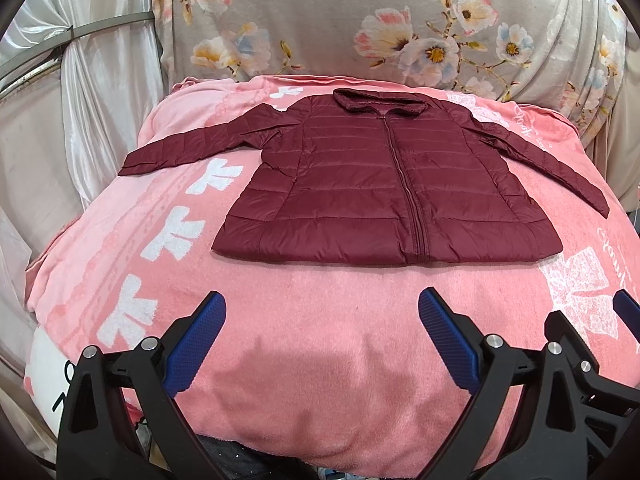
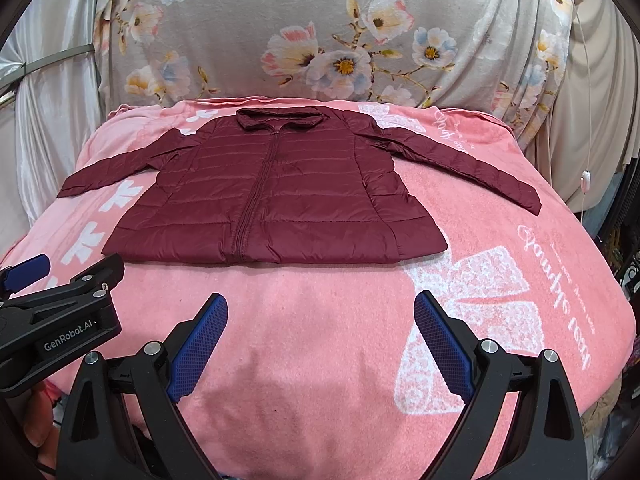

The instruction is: Fold large clothes

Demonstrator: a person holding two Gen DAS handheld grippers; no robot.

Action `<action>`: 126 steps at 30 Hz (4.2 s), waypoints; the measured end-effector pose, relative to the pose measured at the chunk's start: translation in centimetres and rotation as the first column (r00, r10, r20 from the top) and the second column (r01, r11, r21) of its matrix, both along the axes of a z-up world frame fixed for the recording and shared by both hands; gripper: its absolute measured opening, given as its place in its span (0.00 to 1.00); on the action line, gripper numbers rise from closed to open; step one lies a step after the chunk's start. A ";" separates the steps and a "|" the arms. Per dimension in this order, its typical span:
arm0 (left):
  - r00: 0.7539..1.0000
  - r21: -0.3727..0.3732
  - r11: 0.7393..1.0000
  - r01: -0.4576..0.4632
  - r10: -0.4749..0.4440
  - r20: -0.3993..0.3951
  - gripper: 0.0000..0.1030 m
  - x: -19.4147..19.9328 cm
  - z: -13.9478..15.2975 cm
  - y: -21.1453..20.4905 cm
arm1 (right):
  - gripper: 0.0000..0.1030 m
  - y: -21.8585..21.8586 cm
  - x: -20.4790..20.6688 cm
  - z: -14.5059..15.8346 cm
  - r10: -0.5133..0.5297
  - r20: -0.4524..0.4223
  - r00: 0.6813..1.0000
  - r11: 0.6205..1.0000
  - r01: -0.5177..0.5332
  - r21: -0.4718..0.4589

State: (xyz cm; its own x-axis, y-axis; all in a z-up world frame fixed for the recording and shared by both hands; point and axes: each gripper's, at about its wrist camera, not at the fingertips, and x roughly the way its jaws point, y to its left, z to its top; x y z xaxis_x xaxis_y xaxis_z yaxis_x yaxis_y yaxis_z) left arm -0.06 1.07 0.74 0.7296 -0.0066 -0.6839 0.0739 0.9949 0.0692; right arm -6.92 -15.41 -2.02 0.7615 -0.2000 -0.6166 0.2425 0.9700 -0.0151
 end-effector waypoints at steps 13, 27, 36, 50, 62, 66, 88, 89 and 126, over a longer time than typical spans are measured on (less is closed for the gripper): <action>1.000 -0.001 1.000 -0.001 0.001 -0.002 0.92 -0.1 0.1 0.2 | 0.90 0.3 0.1 0.0 0.002 -0.002 1.000 1.000 -0.002 -0.001; 1.000 -0.002 1.000 -0.004 0.004 -0.004 0.92 0.1 0.1 1.1 | 0.90 0.5 0.2 0.1 0.001 -0.003 1.000 1.000 -0.001 -0.003; 1.000 0.000 1.000 -0.016 0.016 -0.003 0.92 0.6 -0.5 1.4 | 0.90 0.3 0.2 0.1 0.002 -0.002 1.000 1.000 -0.002 -0.005; 1.000 0.000 1.000 -0.019 0.019 -0.001 0.92 0.7 -0.3 1.4 | 0.90 0.8 0.3 0.5 0.000 0.000 1.000 1.000 0.000 -0.008; 1.000 0.000 1.000 -0.021 0.021 -0.005 0.91 0.6 -0.3 1.5 | 0.90 0.9 0.3 0.4 -0.001 0.000 1.000 1.000 0.001 -0.009; 1.000 0.001 1.000 -0.022 0.022 -0.005 0.91 0.6 -0.4 1.5 | 0.90 0.8 0.3 0.4 0.000 -0.002 1.000 1.000 0.000 -0.008; 1.000 -0.008 1.000 -0.028 0.028 -0.013 0.91 1.0 -1.4 1.8 | 0.90 0.0 0.7 -0.3 -0.008 -0.007 1.000 1.000 0.008 -0.007; 0.999 -0.009 1.000 -0.030 0.030 -0.015 0.91 1.2 -1.5 1.7 | 0.90 -0.2 0.9 -0.5 -0.011 -0.007 1.000 1.000 0.011 -0.007; 0.976 -0.157 0.963 -0.217 0.214 -0.031 0.94 21.6 -3.7 5.6 | 0.91 -48.4 15.4 -10.6 -0.692 -0.013 0.722 0.581 0.567 0.584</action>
State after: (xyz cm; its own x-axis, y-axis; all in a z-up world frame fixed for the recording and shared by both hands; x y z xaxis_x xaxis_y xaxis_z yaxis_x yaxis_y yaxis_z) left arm 21.52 6.67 -2.92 0.7164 0.0404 -0.6965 -0.1437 0.9855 -0.0906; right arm 8.44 -63.80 -12.61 0.6808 -0.3784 -0.6272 0.7312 0.4018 0.5512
